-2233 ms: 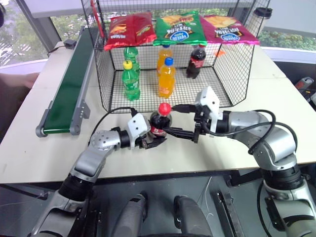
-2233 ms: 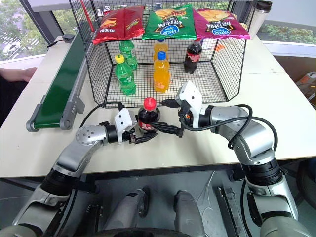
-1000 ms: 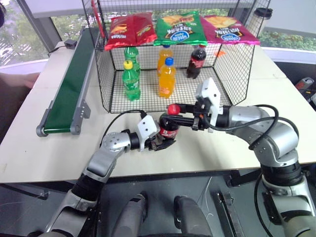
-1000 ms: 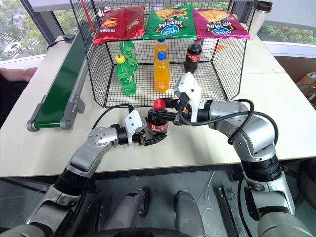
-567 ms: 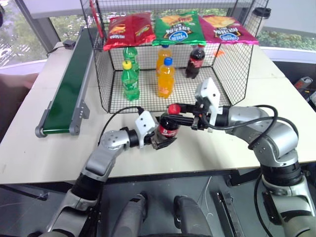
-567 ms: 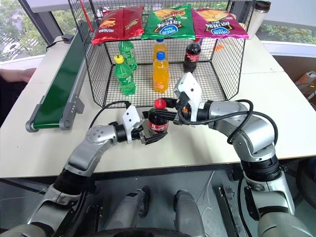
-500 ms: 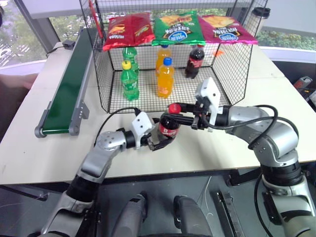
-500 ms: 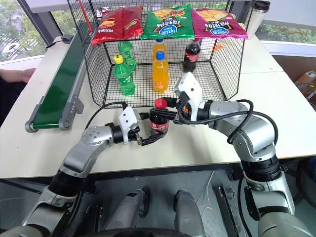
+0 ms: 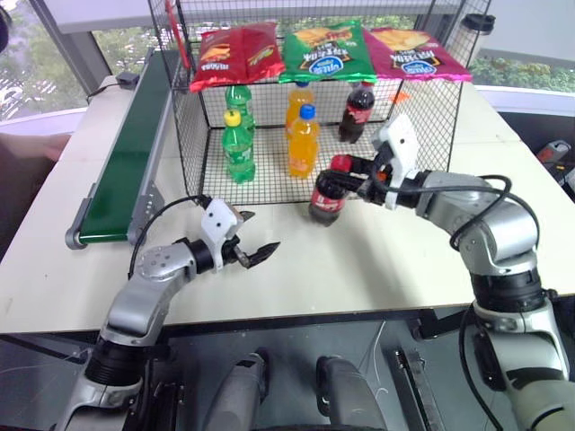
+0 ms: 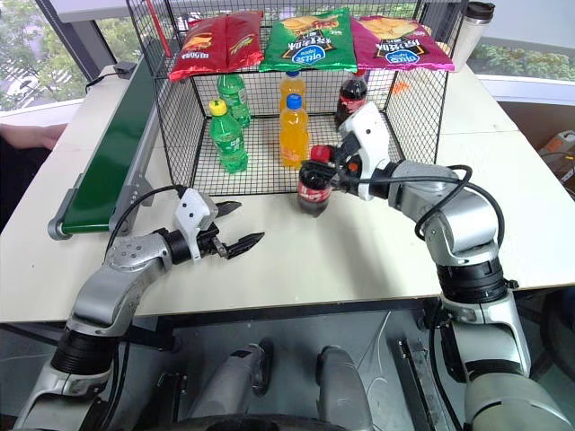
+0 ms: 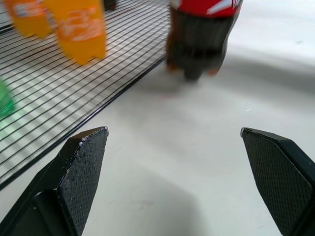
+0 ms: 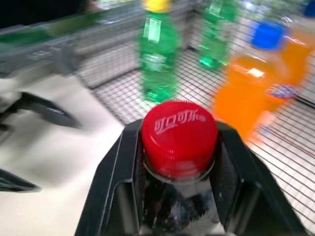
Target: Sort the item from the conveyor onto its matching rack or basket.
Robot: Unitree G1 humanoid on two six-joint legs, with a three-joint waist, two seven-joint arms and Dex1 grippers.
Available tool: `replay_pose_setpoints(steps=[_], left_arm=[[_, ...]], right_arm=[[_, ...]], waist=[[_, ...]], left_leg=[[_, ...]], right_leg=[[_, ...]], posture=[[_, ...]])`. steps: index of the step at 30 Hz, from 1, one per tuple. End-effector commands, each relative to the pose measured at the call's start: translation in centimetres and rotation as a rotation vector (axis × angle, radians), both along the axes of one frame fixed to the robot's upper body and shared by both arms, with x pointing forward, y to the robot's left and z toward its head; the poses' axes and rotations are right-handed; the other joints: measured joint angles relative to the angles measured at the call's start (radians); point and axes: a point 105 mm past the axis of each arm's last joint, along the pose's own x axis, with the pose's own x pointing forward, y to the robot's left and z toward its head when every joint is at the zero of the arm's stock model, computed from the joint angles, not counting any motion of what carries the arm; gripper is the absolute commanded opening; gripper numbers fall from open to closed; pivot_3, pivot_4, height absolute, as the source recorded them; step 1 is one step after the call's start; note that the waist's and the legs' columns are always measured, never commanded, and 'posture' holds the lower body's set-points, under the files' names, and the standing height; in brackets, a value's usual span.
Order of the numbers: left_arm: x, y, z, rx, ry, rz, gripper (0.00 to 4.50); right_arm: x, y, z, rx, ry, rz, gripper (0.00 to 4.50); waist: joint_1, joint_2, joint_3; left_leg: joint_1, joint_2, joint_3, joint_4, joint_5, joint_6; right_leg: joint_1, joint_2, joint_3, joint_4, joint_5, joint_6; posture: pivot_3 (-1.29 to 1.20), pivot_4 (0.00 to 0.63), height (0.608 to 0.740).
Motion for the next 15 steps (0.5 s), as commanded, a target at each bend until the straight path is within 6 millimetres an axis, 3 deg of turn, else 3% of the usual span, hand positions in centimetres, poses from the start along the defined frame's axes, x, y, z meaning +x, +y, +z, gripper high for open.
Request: replay_pose_setpoints(steps=[1, 9, 15], left_arm=[[0.4, 0.6, 1.5, -0.004, -0.089, 0.061, 4.50], [0.8, 0.2, 1.5, -0.053, -0.148, 0.164, 4.50], [1.0, -0.3, 1.5, -0.100, -0.143, 0.189, 4.50]], right_arm=[[1.7, -1.8, 4.3, 0.030, -0.169, -0.118, 1.17], [5.0, -4.1, 5.4, 0.074, -0.221, -0.317, 1.17], [6.6, -5.3, 4.9, 0.085, -0.223, -0.407, 1.17]], waist=[[0.000, 0.000, 0.000], [0.000, 0.000, 0.000], [-0.001, 0.000, 0.000]], left_leg=[[0.000, 0.000, 0.000, 0.000, 0.000, 0.000], [0.000, 0.000, 0.001, 0.000, 0.000, 0.000], [0.000, 0.000, 0.001, 0.000, 0.000, 0.000]], right_leg=[[0.000, 0.000, 0.000, 0.000, 0.000, 0.000], [0.000, 0.000, 0.000, 0.000, 0.002, 0.002], [0.000, 0.001, 0.000, 0.001, 0.002, 0.002]], posture=[[0.00, 0.150, 0.738], [0.00, 0.150, 0.738], [0.00, 0.150, 0.738]])
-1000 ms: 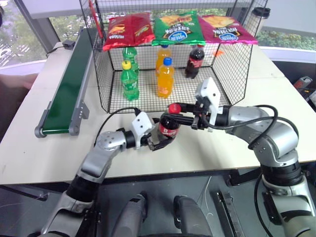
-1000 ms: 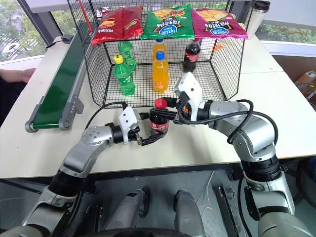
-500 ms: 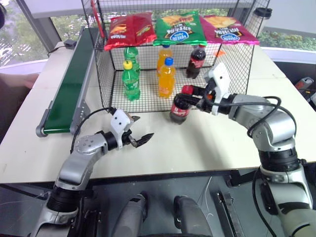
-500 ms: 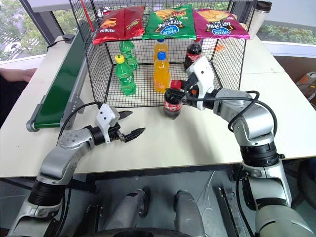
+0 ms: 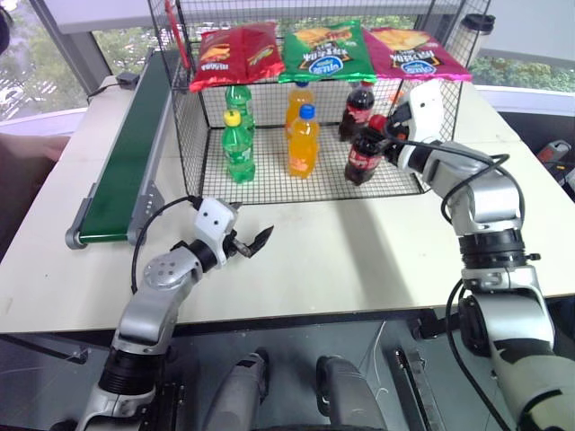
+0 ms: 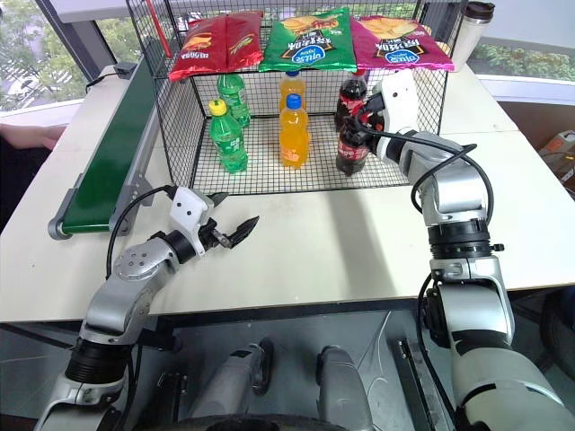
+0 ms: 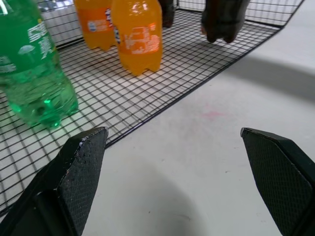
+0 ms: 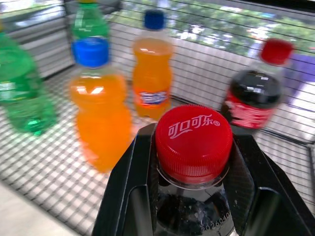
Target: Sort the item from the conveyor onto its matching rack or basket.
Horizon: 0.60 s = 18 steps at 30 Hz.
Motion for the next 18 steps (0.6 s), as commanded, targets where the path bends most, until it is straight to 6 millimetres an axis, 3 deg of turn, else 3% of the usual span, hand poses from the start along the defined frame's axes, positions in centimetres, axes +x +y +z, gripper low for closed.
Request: replay_pose_setpoints(steps=[1, 13, 18], left_arm=[[0.0, -0.4, 1.2, -0.031, -0.052, 0.005, 4.50], [-0.4, -1.7, 1.0, -0.050, -0.040, -0.026, 4.50], [-0.5, -1.9, 1.0, -0.052, -0.039, -0.029, 4.50]], right_arm=[[0.3, -0.8, 3.6, 0.032, -0.131, -0.042, 1.17], [2.0, -1.5, 3.5, 0.048, -0.135, -0.101, 1.17], [2.1, -1.6, 3.3, 0.048, -0.124, -0.099, 3.59]], waist=[[0.000, 0.000, 0.000], [-0.002, 0.001, 0.000], [-0.003, 0.001, 0.000]], left_leg=[[0.000, 0.000, 0.000, 0.000, 0.000, 0.000], [0.000, 0.000, 0.000, 0.000, 0.000, 0.000], [0.001, 0.000, 0.000, 0.000, 0.000, 0.000]], right_leg=[[0.000, 0.000, 0.000, 0.000, 0.000, 0.000], [0.000, 0.000, 0.000, 0.001, 0.000, 0.000], [0.000, 0.001, 0.001, 0.002, 0.000, 0.000]], posture=[[0.00, 0.150, 0.738], [0.00, 0.150, 0.738], [0.00, 0.150, 0.738]])
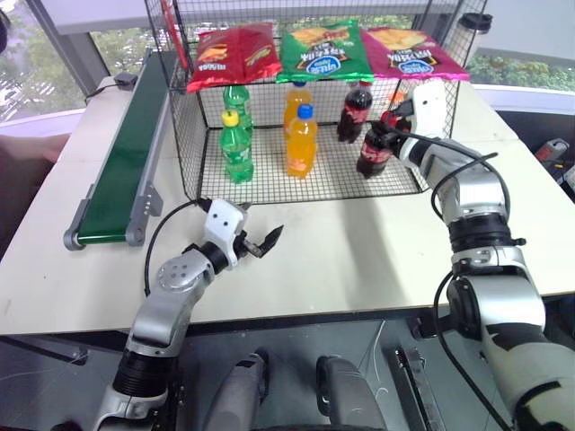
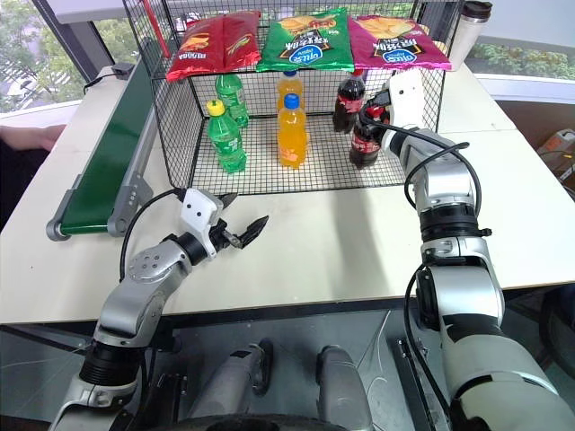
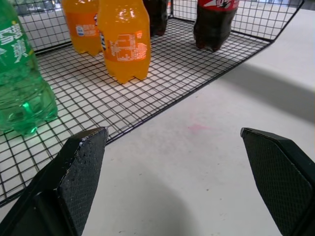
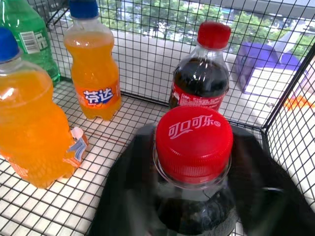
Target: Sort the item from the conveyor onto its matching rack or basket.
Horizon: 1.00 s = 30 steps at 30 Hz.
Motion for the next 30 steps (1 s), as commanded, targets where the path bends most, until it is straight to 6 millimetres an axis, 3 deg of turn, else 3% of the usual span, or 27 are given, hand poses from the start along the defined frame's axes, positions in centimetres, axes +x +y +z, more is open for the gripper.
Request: replay_pose_setpoints(steps=[1, 2, 13, 23, 30], left_arm=[[-0.3, -0.3, 1.2, -0.010, -0.050, -0.012, 4.50], [-0.3, -0.4, 1.2, -0.011, -0.049, -0.013, 4.50], [-0.5, -0.5, 1.1, -0.011, -0.045, -0.013, 4.50], [-0.5, -0.5, 0.8, -0.007, -0.030, -0.019, 4.50], [-0.6, -0.6, 0.3, 0.010, -0.017, -0.044, 4.50]], right_arm=[[-0.1, 0.0, 3.1, 0.018, -0.092, 0.006, 4.13], [-0.1, -0.1, 3.1, 0.017, -0.091, 0.003, 4.48], [-0.4, -0.7, 3.6, -0.012, -0.095, -0.010, 4.48], [-3.3, -1.6, 2.1, -0.205, 0.028, 0.058, 4.48], [-8.1, 2.4, -2.2, -0.196, 0.148, 0.383, 4.48]], waist=[[0.000, 0.000, 0.000], [0.000, 0.000, 0.000], [0.001, 0.000, 0.000], [0.003, 0.000, 0.000], [0.002, 0.000, 0.000]], left_leg=[[0.000, 0.000, 0.000, 0.000, 0.000, 0.000], [0.001, 0.000, 0.000, 0.000, 0.000, 0.000], [0.001, 0.000, 0.000, 0.000, 0.000, 0.000], [0.001, 0.000, 0.000, 0.001, 0.000, 0.000], [0.001, 0.000, 0.000, 0.001, 0.000, 0.000]], right_leg=[[0.000, 0.000, 0.000, 0.001, 0.000, 0.000], [0.000, 0.000, 0.000, 0.001, 0.000, 0.000], [0.000, 0.000, 0.000, 0.003, -0.001, -0.001], [0.000, 0.000, 0.000, 0.003, -0.002, -0.003], [0.000, -0.001, 0.000, 0.003, -0.002, -0.003]], posture=[[0.00, 0.150, 0.738], [0.00, 0.150, 0.738], [0.00, 0.150, 0.738], [0.00, 0.150, 0.738], [0.00, 0.150, 0.738]])
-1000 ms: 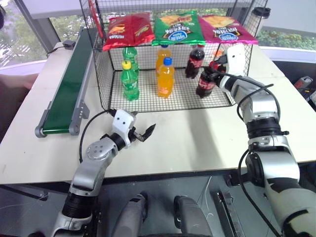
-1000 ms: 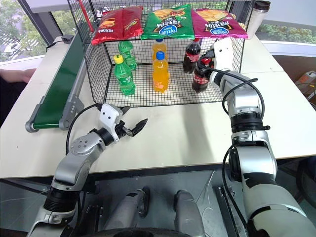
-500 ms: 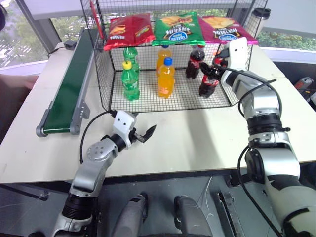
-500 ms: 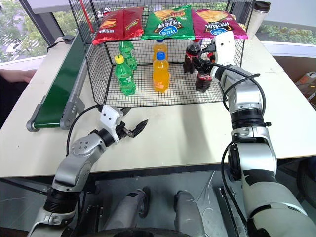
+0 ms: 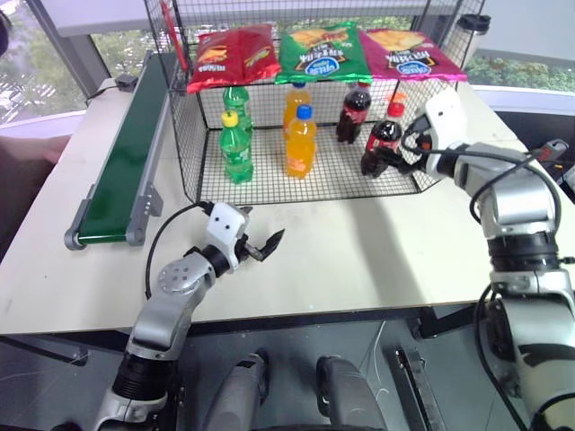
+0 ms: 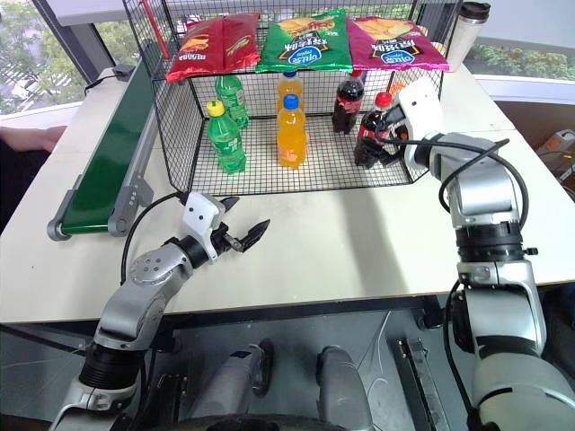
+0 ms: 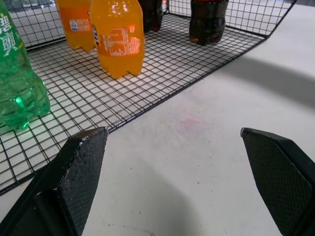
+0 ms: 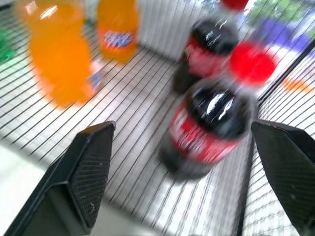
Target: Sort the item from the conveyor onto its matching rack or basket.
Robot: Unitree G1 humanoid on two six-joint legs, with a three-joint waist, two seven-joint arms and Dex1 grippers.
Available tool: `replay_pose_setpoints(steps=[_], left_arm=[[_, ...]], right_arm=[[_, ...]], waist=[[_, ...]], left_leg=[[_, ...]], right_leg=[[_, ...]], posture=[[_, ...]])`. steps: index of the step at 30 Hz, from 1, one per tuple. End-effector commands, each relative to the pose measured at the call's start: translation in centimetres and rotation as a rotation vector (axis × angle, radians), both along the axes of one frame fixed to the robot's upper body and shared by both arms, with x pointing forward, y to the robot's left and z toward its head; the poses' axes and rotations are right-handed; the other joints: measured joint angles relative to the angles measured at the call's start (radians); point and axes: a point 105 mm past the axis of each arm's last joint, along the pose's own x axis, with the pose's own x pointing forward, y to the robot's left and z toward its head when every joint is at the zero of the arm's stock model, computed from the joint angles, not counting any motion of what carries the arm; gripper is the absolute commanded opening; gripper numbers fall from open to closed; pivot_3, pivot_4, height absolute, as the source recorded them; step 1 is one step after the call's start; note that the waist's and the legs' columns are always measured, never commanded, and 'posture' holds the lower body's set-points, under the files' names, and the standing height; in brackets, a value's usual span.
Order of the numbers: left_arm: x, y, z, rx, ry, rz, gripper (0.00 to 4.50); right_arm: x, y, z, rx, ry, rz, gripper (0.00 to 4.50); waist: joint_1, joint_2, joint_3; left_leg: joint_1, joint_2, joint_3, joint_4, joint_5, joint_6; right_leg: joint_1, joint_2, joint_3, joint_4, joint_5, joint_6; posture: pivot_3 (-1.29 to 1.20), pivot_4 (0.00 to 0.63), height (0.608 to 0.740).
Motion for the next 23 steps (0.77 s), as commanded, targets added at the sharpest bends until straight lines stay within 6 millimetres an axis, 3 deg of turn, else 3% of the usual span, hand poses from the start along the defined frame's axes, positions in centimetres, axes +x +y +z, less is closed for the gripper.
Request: replay_pose_setpoints(steps=[1, 9, 16, 23], left_arm=[[-0.2, -0.5, 0.8, 0.021, -0.048, -0.035, 4.50], [-0.5, -0.5, 0.7, 0.053, -0.054, -0.038, 4.50], [-0.6, -0.4, 0.6, 0.055, -0.043, -0.040, 4.50], [-0.6, -0.3, 0.7, 0.039, -0.044, -0.038, 4.50]], right_arm=[[-2.7, 3.4, 0.0, 0.065, -0.014, 0.182, 4.48], [-5.8, 6.5, -3.6, 0.146, 0.078, 0.298, 4.48], [-5.9, 6.5, -5.6, 0.171, 0.125, 0.275, 4.48], [-5.9, 6.6, -6.0, 0.176, 0.137, 0.271, 4.48]], waist=[[0.002, 0.000, 0.000], [0.005, 0.000, 0.000], [0.004, 0.000, 0.000], [0.004, 0.000, 0.000]], left_leg=[[0.000, 0.000, 0.000, 0.000, 0.000, 0.000], [-0.001, 0.000, -0.001, 0.003, -0.001, -0.002], [-0.001, 0.000, -0.001, 0.004, -0.002, -0.003], [-0.001, 0.000, -0.001, 0.004, -0.002, -0.003]], right_leg=[[0.000, 0.000, 0.000, 0.000, 0.000, 0.000], [0.001, -0.001, 0.000, 0.000, 0.000, 0.000], [0.001, -0.002, -0.001, 0.000, 0.000, 0.000], [0.001, -0.002, -0.001, 0.000, 0.000, 0.000]], posture=[[0.00, 0.150, 0.738], [0.00, 0.150, 0.738], [0.00, 0.150, 0.738], [0.00, 0.150, 0.738]])
